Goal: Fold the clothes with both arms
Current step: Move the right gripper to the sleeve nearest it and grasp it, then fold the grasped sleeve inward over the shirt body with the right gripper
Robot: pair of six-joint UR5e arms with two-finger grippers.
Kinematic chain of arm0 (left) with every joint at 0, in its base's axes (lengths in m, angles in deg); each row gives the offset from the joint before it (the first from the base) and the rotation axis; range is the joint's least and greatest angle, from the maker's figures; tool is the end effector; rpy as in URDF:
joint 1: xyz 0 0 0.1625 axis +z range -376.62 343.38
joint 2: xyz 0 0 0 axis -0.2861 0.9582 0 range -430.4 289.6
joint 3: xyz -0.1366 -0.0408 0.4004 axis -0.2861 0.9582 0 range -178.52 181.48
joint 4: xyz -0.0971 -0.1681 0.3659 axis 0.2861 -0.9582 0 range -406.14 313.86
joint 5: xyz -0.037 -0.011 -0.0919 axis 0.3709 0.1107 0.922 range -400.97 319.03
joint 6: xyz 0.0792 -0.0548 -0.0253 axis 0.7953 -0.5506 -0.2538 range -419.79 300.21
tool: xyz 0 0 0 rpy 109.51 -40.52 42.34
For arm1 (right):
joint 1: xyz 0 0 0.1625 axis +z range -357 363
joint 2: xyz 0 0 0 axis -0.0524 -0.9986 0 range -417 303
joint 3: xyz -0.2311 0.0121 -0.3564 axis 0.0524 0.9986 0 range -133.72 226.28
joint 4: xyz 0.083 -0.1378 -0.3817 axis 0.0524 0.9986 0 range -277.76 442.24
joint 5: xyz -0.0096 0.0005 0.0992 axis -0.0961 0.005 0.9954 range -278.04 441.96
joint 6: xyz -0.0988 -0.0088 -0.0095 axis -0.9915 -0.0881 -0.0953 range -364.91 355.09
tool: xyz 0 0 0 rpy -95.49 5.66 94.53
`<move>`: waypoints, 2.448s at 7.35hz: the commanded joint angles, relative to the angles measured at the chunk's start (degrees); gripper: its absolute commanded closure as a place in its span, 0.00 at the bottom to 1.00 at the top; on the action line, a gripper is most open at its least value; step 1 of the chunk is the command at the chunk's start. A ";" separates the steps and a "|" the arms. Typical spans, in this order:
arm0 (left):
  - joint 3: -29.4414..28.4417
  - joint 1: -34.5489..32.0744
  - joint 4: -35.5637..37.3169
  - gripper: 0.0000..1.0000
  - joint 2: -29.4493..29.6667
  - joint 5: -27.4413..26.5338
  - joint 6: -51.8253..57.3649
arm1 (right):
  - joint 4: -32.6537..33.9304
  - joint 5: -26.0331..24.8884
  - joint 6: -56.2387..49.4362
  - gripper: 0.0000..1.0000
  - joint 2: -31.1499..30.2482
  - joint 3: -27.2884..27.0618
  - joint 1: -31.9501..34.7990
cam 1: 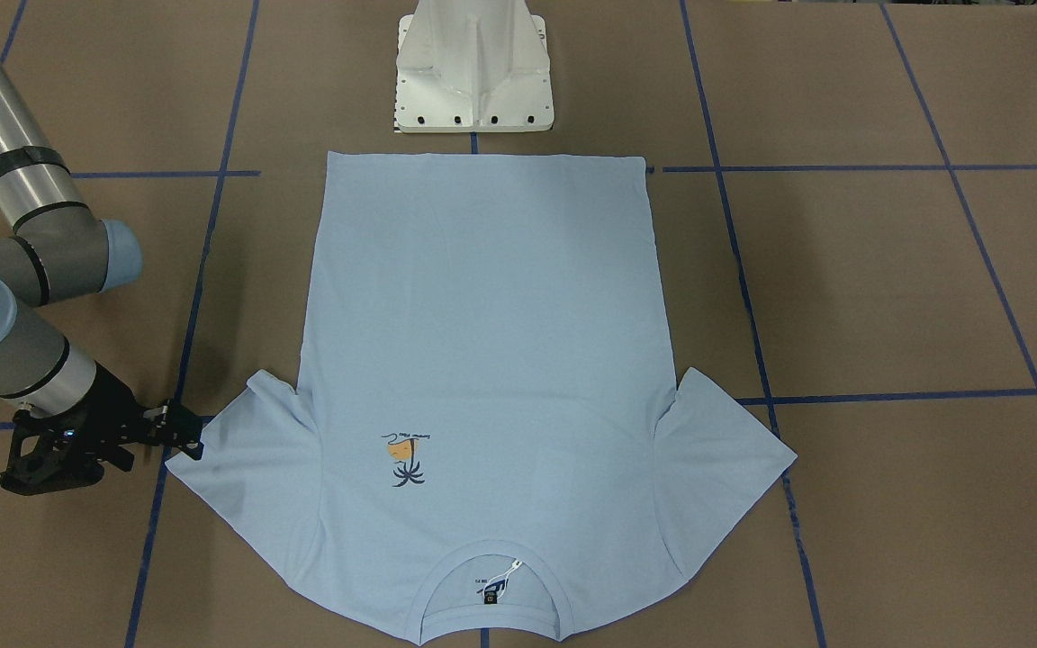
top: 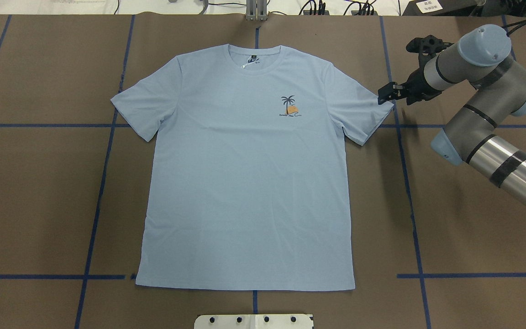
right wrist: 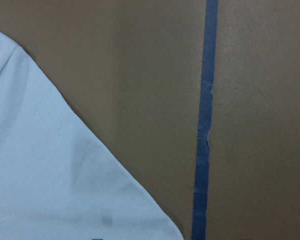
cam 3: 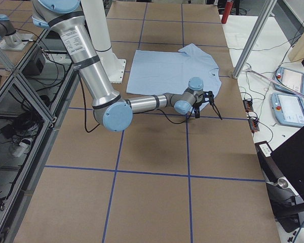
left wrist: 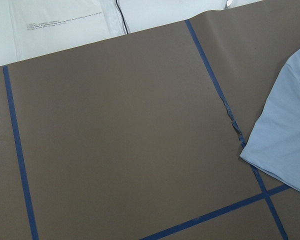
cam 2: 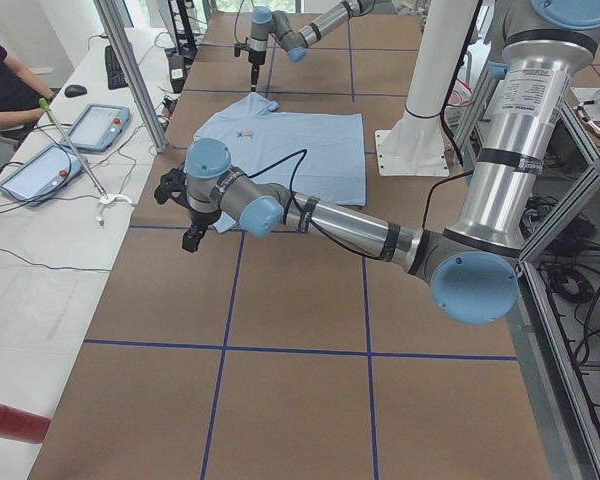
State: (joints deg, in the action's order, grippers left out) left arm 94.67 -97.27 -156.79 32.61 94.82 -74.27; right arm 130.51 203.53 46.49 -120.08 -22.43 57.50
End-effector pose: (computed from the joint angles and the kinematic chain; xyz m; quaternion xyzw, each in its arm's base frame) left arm 0.0355 -0.5959 0.4630 0.2086 0.4212 0.0837 0.8787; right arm -0.3479 -0.6272 0.4871 0.1092 -0.4467 0.0137 0.8879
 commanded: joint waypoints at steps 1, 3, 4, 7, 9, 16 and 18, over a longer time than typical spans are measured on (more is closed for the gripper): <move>0.50 -0.04 0.00 0.00 -0.43 0.00 0.06 | 0.07 -0.29 -0.16 0.08 0.15 1.21 -0.70; 0.59 -0.21 0.00 0.00 -0.70 0.00 0.24 | 0.07 -0.55 0.02 0.44 0.32 1.39 -1.15; 0.59 -0.22 0.00 0.00 -0.79 0.00 0.24 | 0.16 -0.64 0.02 0.66 0.84 1.74 -1.15; 0.42 -0.22 0.00 0.00 -0.79 0.00 -0.02 | 0.34 -0.90 -0.16 1.00 1.81 1.57 -1.50; 0.24 -0.22 0.00 0.00 -0.79 0.00 -0.11 | -0.37 -0.82 0.54 1.00 1.82 0.95 -1.50; 0.06 -0.39 0.00 0.00 -1.05 0.00 -0.03 | 12.39 -10.79 3.97 1.00 11.96 -6.79 -8.94; -0.02 -0.39 0.00 0.00 -1.14 0.00 -0.11 | 16.68 -15.55 4.15 1.00 26.51 7.52 -10.55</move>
State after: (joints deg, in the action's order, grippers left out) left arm 94.69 -97.65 -156.79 31.54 94.82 -74.35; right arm 144.67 191.48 50.41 -103.22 -24.66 48.10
